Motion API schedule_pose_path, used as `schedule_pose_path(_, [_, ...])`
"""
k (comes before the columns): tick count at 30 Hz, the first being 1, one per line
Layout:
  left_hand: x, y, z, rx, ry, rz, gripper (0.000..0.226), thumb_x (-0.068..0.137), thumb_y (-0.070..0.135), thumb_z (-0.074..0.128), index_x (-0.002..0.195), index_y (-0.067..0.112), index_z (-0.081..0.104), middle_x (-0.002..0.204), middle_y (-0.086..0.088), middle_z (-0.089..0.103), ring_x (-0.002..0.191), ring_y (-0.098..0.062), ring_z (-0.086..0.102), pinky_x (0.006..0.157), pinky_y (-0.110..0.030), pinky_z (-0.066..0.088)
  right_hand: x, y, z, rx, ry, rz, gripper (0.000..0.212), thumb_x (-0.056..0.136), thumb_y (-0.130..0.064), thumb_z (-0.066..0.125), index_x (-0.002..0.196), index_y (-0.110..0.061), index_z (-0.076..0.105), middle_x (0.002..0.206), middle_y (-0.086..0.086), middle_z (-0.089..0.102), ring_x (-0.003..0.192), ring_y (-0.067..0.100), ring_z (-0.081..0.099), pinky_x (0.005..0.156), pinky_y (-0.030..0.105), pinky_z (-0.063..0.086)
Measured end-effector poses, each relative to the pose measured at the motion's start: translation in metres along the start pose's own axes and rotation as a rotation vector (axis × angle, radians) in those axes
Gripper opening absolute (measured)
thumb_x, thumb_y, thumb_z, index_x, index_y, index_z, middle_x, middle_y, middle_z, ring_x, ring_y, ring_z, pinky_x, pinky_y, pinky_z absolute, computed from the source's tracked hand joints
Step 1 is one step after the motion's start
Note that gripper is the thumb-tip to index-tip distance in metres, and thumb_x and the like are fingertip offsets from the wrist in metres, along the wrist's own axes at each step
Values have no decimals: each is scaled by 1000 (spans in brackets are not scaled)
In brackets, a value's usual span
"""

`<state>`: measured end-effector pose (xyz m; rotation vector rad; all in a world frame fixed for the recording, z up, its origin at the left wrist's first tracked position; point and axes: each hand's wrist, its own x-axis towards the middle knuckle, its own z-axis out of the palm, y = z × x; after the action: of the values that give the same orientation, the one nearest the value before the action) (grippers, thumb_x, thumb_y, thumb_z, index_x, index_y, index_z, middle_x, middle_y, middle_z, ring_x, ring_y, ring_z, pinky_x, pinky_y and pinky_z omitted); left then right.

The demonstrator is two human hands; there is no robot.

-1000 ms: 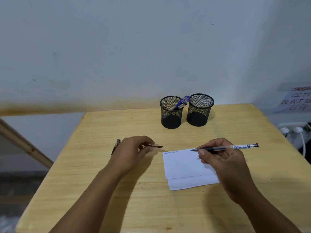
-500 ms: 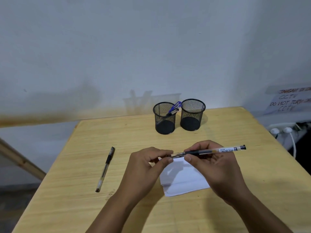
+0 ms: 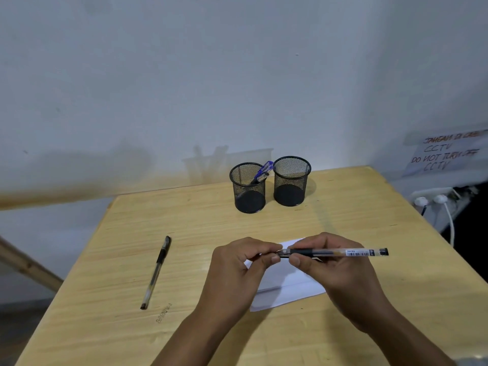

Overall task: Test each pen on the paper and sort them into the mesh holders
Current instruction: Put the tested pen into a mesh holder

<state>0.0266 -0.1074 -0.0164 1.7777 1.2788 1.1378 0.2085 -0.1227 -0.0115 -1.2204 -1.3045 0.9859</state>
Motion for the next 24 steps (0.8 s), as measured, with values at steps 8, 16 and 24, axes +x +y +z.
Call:
schedule_pose_path(8, [17,7,33,-120,-66,-141,17,84,14,75,94,28,78,84,18,76,81,0,69,71,-10,48,16,11,-16,177,53,100,8,83,-14,71,91,-15,74,86,7,77,87,25,73,80,31,59])
schedule_pose_path(16, [86,-31,62,-174,20,-300,53,81,28,79,129,20,60,121,10,66,107,-5,61,87,-25,47,78,-2,-68,37,174,126,20,97,-17,59,114,-17,69,78,-3,59,65,12,65,66,32,59])
schedule_pose_path(24, [136,-45,97,57,84,-420,47,77,35,80,107,7,58,100,1,56,100,-23,57,76,-26,38,146,-21,-93,-610,182,-39,5,85,-26,72,82,-23,72,73,-8,68,72,17,67,67,30,51])
